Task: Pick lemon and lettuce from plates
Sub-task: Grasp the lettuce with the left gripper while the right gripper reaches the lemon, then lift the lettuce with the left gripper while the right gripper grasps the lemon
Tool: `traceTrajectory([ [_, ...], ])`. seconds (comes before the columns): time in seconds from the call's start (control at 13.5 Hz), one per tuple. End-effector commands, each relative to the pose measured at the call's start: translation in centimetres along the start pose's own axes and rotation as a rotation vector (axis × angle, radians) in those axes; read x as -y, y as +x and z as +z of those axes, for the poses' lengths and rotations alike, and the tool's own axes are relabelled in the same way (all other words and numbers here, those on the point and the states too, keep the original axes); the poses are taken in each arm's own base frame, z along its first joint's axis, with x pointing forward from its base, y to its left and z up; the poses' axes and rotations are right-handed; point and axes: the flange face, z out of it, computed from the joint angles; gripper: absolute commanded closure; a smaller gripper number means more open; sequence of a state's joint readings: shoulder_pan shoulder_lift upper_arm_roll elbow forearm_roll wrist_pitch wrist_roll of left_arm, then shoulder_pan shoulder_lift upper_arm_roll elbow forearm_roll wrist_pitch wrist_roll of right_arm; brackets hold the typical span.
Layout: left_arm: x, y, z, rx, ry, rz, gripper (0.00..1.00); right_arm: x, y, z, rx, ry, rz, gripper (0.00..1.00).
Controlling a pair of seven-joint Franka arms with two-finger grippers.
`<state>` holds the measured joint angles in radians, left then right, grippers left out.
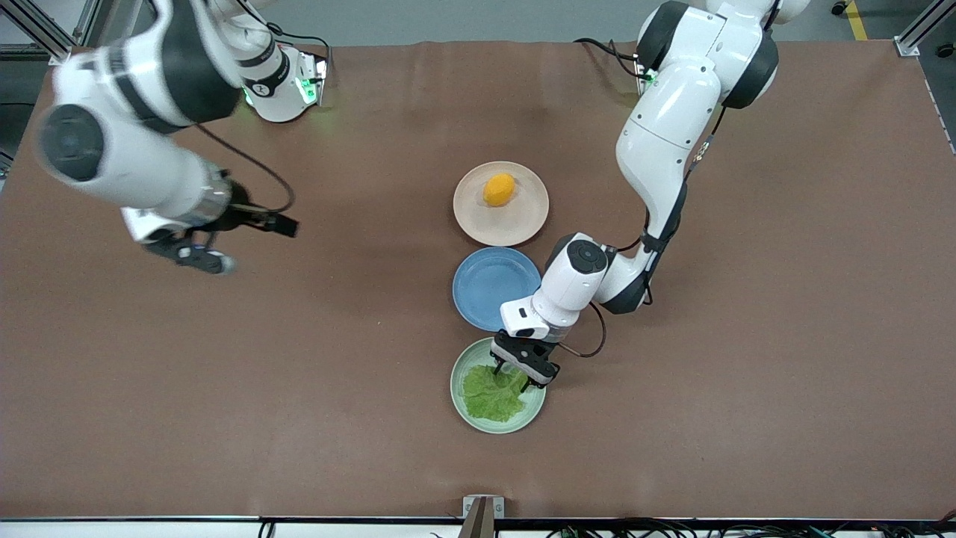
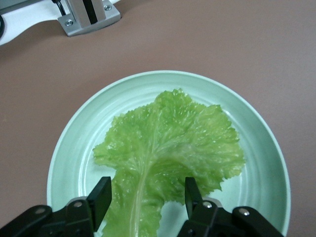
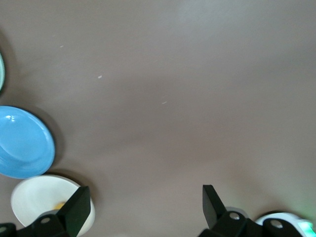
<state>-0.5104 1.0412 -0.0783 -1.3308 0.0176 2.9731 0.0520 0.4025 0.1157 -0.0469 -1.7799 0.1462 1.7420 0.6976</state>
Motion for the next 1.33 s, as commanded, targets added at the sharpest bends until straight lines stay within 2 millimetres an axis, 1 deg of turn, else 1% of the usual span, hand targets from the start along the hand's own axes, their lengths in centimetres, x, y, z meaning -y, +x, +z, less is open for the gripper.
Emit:
traceTrajectory([
  [0.0, -0.2, -0.3, 0.9, -0.013, 0.003, 0.018, 0.37, 5.0, -7.1, 4.2, -0.045, 0.024, 0.081, 0.0],
  [0.07, -0.2, -0.4, 1.0, -0.012, 0.002, 0.016, 0.44, 7.3, -9.4, 5.7, -0.071, 0.042, 0.11, 0.0],
  [0.22, -0.2, -0.7, 1.3, -0.006, 0.003, 0.017, 0.58, 11.8, -13.9, 9.3, -0.092, 0.049, 0.151, 0.0],
  [0.3, -0.2, -1.0, 1.6, -0.001, 0.002, 0.017, 0.62, 13.6, -16.0, 11.0, -0.102, 0.044, 0.173, 0.0],
  [0.37, -0.7, -1.1, 1.6, 0.001, -0.001, 0.013, 0.74, 15.0, -17.5, 12.5, -0.117, 0.048, 0.176, 0.0],
  [0.44, -0.9, -1.1, 1.7, 0.001, -0.003, 0.015, 0.82, 16.6, -19.4, 14.4, -0.127, 0.057, 0.19, 0.0],
  [0.52, -1.3, -1.1, 1.7, 0.001, -0.005, 0.019, 0.83, 18.0, -21.0, 16.3, -0.139, 0.071, 0.219, 0.0],
  [0.59, -1.3, -1.0, 1.6, 0.0, -0.005, 0.027, 0.9, 19.2, -22.4, 17.7, -0.159, 0.078, 0.233, 0.0],
  [0.67, -1.8, -0.4, 1.0, -0.01, -0.002, 0.04, 0.93, 20.2, -23.8, 19.3, -0.179, 0.063, 0.238, 0.0],
  [0.74, -1.5, 0.3, 0.5, -0.021, 0.004, 0.043, 0.94, 21.1, -24.6, 20.8, -0.202, 0.048, 0.265, 0.0],
  [0.89, -0.8, 1.9, -1.3, -0.046, 0.019, 0.069, 0.95, 22.3, -25.8, 23.3, -0.228, 0.043, 0.322, 0.0],
  [0.96, -0.3, 2.6, -2.3, -0.052, 0.026, 0.076, 0.95, 22.6, -26.5, 24.4, -0.229, 0.054, 0.344, 0.0],
  [1.04, 0.3, 2.8, -2.7, -0.046, 0.031, 0.071, 0.95, 22.8, -27.0, 25.3, -0.229, 0.058, 0.363, 0.0],
  [1.11, 1.4, 3.2, -3.9, -0.043, 0.041, 0.063, 0.95, 23.0, -27.5, 26.3, -0.23, 0.051, 0.379, 0.0],
  [1.26, 2.3, 4.3, -6.1, -0.013, 0.047, 0.052, 0.94, 23.2, -28.7, 28.0, -0.231, 0.044, 0.381, 0.0],
])
